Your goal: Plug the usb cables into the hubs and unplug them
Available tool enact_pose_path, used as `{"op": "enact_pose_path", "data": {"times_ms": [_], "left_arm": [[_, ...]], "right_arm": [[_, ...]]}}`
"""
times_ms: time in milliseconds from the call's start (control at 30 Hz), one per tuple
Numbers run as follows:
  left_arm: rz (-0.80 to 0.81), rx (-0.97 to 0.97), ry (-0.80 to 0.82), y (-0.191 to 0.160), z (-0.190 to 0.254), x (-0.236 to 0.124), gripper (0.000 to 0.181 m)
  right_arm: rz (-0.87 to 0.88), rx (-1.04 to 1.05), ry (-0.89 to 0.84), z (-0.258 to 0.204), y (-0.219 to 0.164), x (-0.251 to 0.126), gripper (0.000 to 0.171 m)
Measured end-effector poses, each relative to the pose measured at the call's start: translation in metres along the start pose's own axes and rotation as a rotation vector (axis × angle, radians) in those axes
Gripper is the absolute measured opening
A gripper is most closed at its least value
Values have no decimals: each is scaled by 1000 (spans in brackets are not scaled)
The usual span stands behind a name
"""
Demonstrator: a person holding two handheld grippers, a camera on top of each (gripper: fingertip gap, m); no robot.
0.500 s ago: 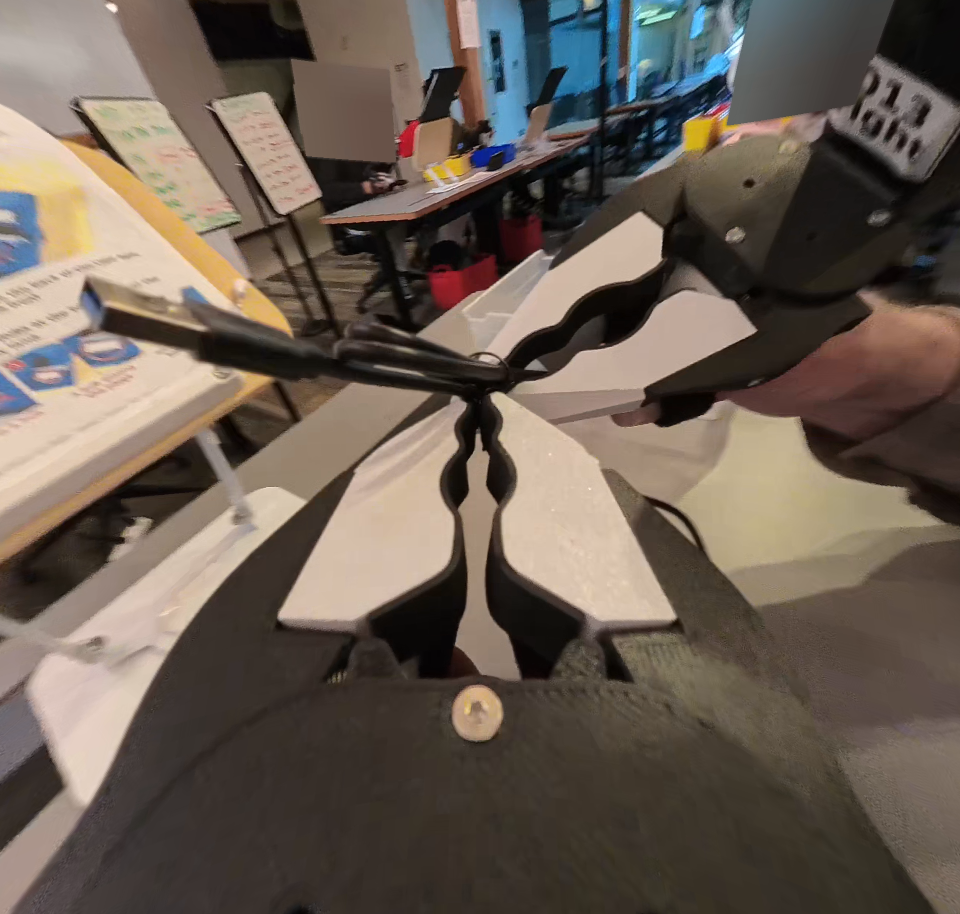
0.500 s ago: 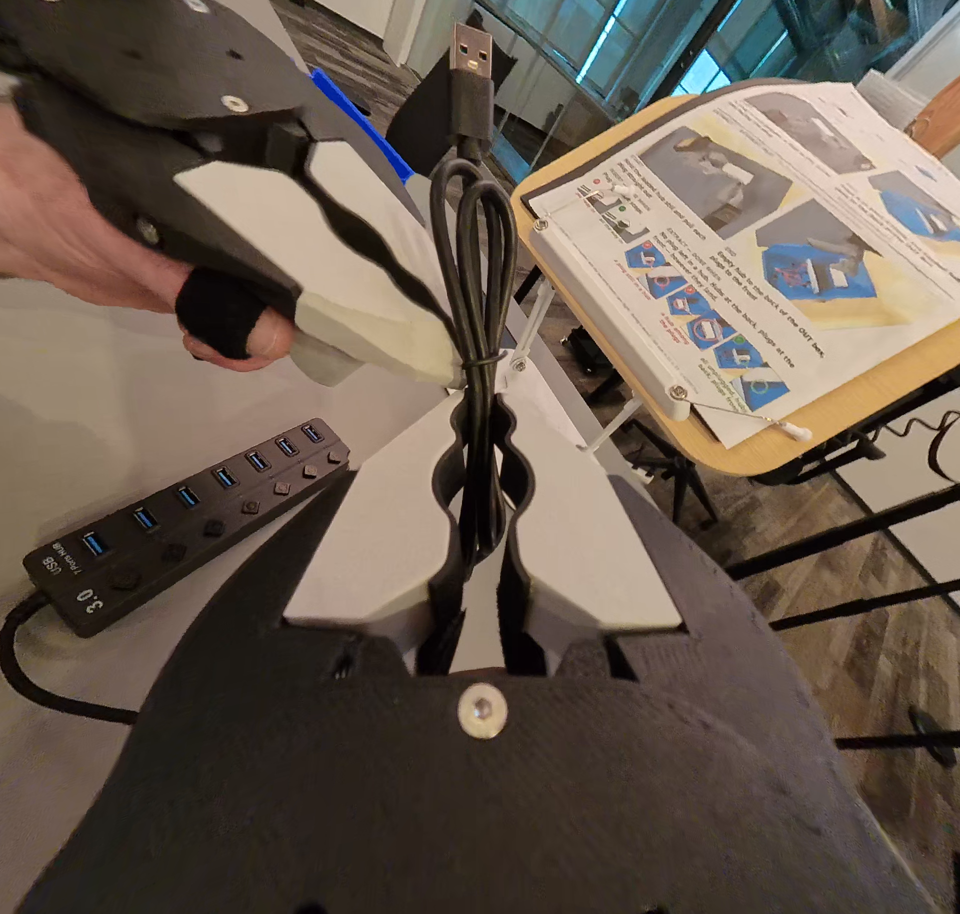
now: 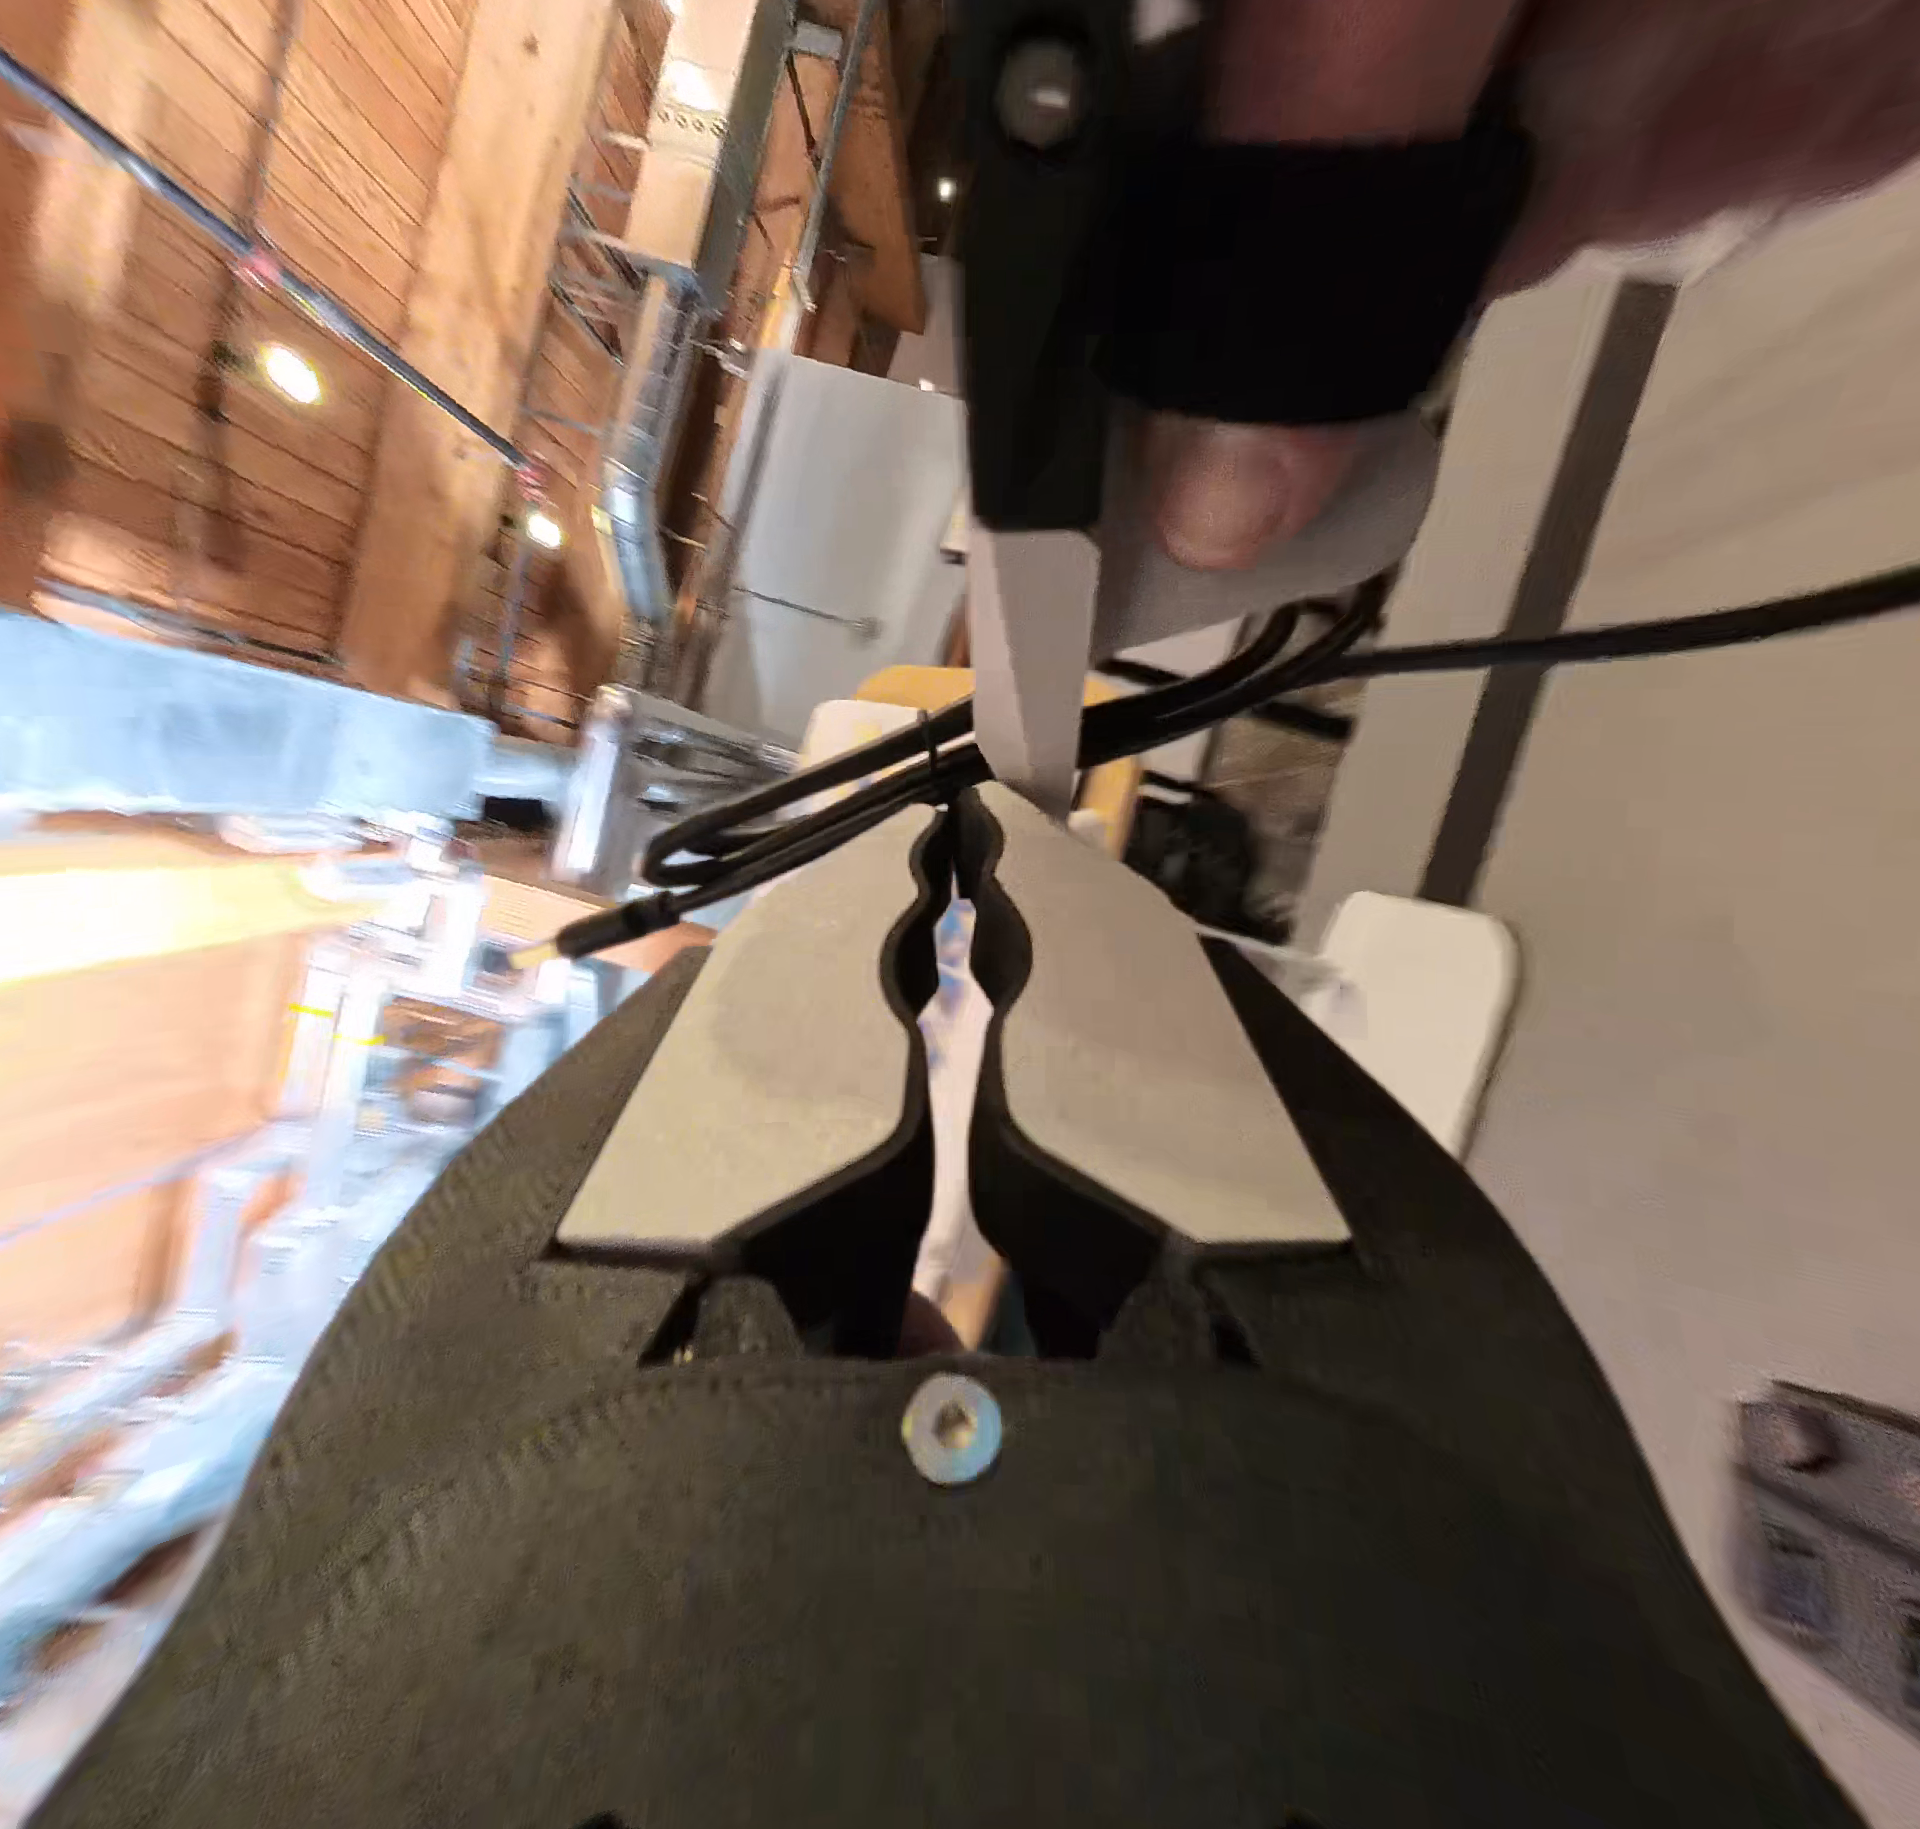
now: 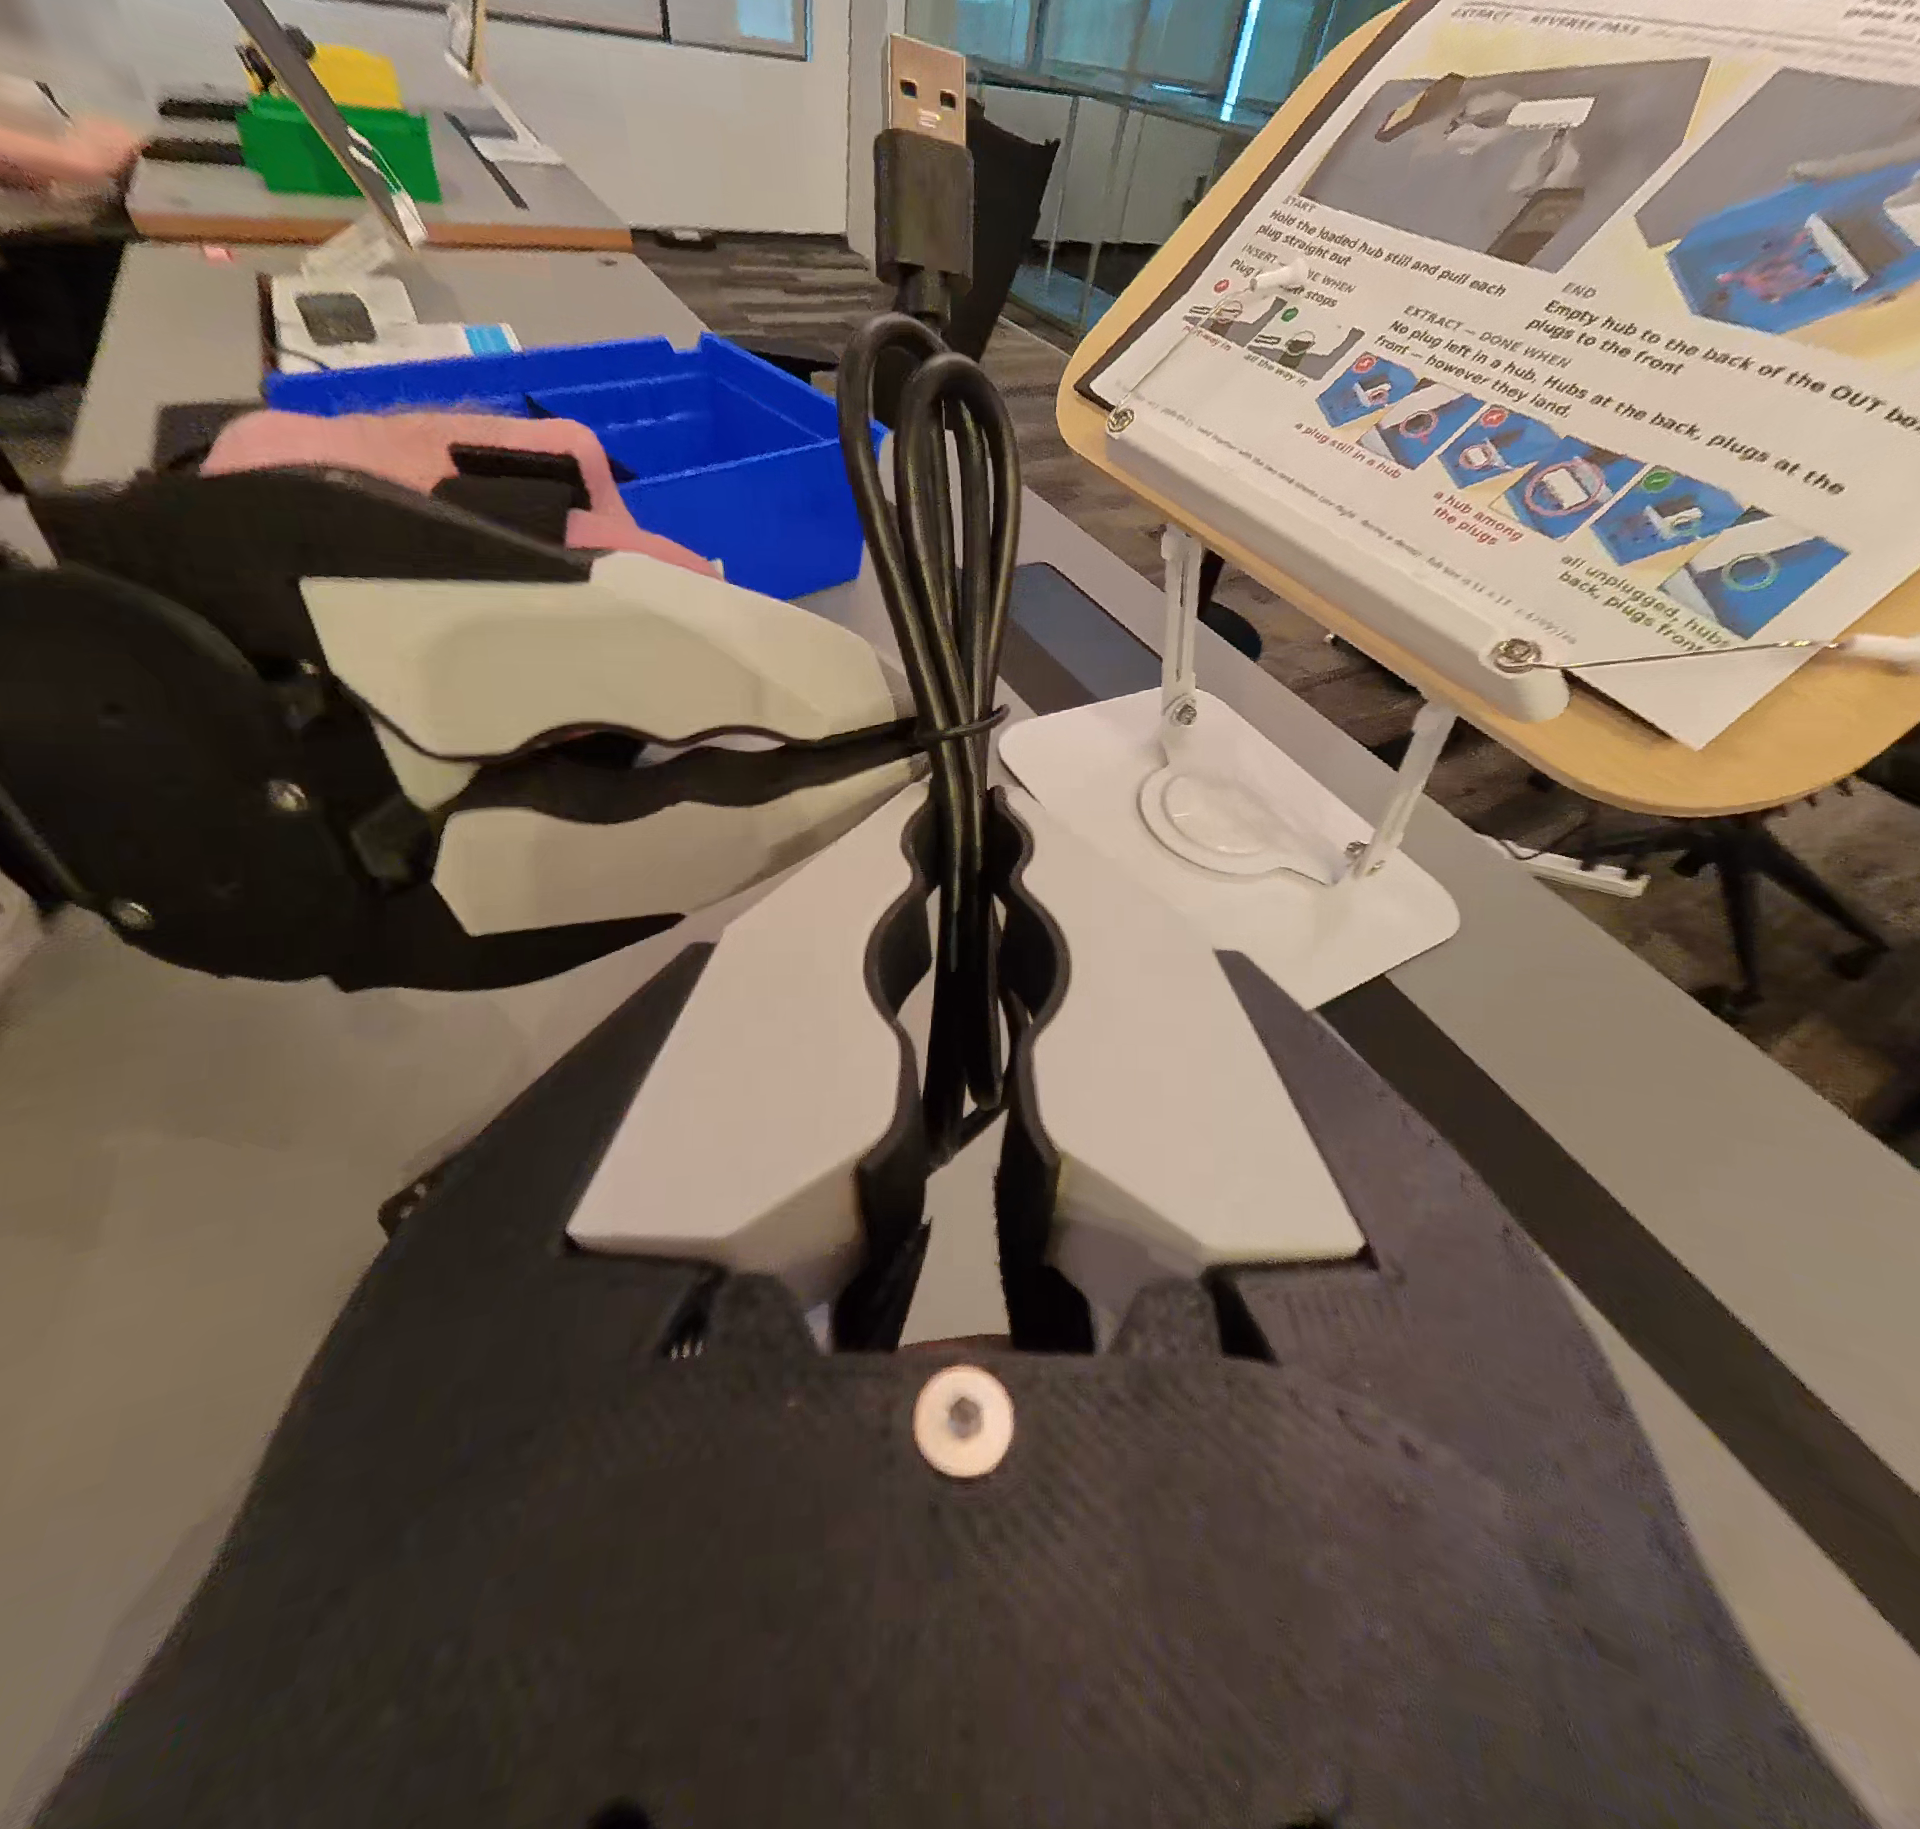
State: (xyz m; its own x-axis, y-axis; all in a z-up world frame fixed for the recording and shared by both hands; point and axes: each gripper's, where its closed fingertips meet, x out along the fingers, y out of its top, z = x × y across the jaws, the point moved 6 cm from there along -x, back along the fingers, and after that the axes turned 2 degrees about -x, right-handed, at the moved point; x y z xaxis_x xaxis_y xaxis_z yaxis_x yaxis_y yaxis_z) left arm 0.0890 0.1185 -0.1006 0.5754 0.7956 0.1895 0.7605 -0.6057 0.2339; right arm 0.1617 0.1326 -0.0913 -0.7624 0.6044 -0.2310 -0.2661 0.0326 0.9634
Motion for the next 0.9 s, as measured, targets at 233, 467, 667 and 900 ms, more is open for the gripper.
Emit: {"op": "enact_pose_path", "data": {"times_ms": [233,467,667,900], "left_arm": [[96,410,115,-7,4,2,1],[135,377,51,-11,1,3,3],[144,-16,-128,-4,-16,-12,30],[115,-930,-459,-23,-38,-22,32]], "right_arm": [[48,246,115,3,-5,1,3],[52,212,110,3,-7,4,3],[53,109,87,2,-5,3,3],[84,-85,60,-4,4,-3,3]]}}
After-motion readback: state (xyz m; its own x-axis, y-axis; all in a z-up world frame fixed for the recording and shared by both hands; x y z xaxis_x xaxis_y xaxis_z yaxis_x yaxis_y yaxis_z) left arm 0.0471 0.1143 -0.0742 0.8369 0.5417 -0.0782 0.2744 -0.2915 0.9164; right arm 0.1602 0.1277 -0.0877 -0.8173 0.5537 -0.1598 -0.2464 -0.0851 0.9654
